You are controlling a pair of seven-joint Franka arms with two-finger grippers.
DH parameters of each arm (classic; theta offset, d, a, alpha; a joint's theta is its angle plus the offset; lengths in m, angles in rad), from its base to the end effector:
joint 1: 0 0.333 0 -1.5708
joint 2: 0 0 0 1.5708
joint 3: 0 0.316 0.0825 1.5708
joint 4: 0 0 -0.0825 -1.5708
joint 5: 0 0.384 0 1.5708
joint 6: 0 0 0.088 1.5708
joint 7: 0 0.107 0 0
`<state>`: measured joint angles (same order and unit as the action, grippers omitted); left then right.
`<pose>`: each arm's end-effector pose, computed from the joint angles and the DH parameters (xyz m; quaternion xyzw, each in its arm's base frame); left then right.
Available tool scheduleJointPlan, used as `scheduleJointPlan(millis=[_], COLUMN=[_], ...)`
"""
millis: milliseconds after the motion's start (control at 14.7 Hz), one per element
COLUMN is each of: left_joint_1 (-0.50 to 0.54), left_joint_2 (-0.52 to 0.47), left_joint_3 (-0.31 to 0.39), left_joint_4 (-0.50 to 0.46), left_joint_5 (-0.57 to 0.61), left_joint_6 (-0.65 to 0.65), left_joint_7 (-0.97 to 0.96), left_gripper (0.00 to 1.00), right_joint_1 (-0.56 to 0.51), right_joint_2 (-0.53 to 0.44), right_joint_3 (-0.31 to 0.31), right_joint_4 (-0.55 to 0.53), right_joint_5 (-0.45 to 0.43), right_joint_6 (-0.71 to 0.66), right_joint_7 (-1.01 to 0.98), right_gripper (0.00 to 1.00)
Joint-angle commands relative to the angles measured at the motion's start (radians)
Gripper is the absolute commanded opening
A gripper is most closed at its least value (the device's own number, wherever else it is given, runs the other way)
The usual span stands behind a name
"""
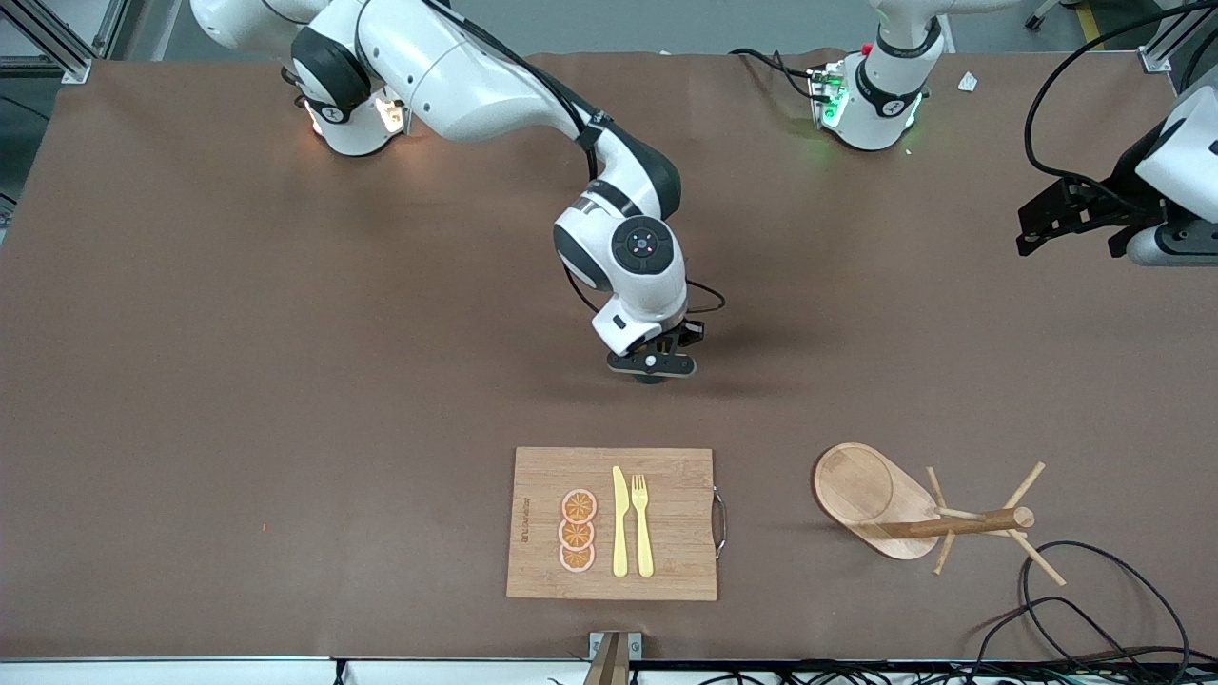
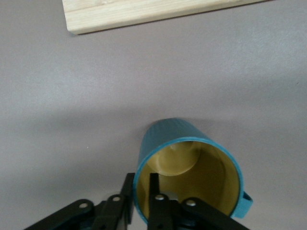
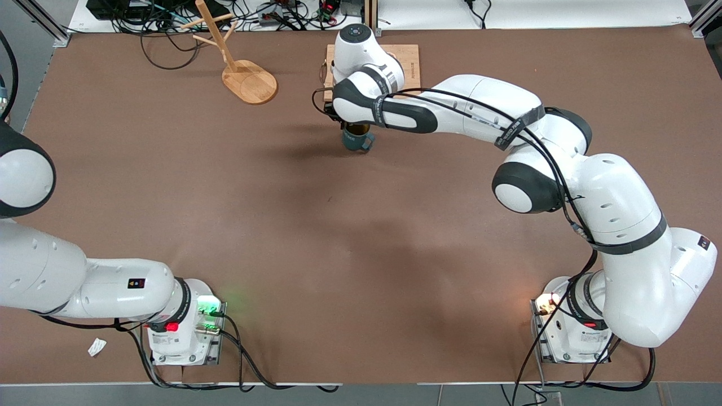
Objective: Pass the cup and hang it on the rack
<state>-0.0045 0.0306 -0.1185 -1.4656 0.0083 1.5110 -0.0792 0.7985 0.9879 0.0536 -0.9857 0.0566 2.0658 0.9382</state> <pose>0.5545 -0.0664 0.6516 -0.9997 0.0216 -0.0077 0.0016 0.5315 0.5877 0.2658 -0.9955 0.0682 0.0077 0.0660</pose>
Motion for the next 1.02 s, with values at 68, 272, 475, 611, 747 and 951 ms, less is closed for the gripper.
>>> scheduleJointPlan(millis=[68,272,475,611,747,951], left_joint_1=[-0.006,-0.025,-0.037,-0.038,-0.042,-0.046], left_joint_2=[0.008,0.009,0.002,-0.003,-0.001,0.009], left_joint_3=[-0.003,-0.004,-0.009,-0.055,-0.117,-0.211], left_joint_4=[0.021,0.019,0.014,0.013,0.011,0.002], left_joint_5=[0.001,-0.004,-0.042,-0.042,-0.04,-0.03], left_joint_6=[-0.002,-0.002,-0.009,-0.012,-0.017,-0.011], left_joint_7=[-0.005,-0.005,-0.023,-0.13,-0.25,-0.375], left_gripper=[1.0,1.0,1.0,1.0,1.0,1.0], right_joint_1=[-0.013,-0.079,-0.165,-0.234,-0.32,-0.435], right_joint_2=[-0.006,-0.069,-0.127,-0.207,-0.273,-0.353], right_joint_3=[-0.024,-0.018,-0.024,-0.025,-0.021,-0.032], right_joint_4=[0.03,0.03,0.03,0.029,0.029,0.015], right_joint_5=[-0.015,-0.006,-0.011,-0.011,-0.007,-0.02], right_joint_6=[-0.035,-0.075,-0.104,-0.11,-0.18,-0.321], right_joint_7=[0.011,0.008,-0.004,-0.115,-0.171,-0.287], right_gripper=[0.59,0.99,1.0,1.0,1.0,1.0])
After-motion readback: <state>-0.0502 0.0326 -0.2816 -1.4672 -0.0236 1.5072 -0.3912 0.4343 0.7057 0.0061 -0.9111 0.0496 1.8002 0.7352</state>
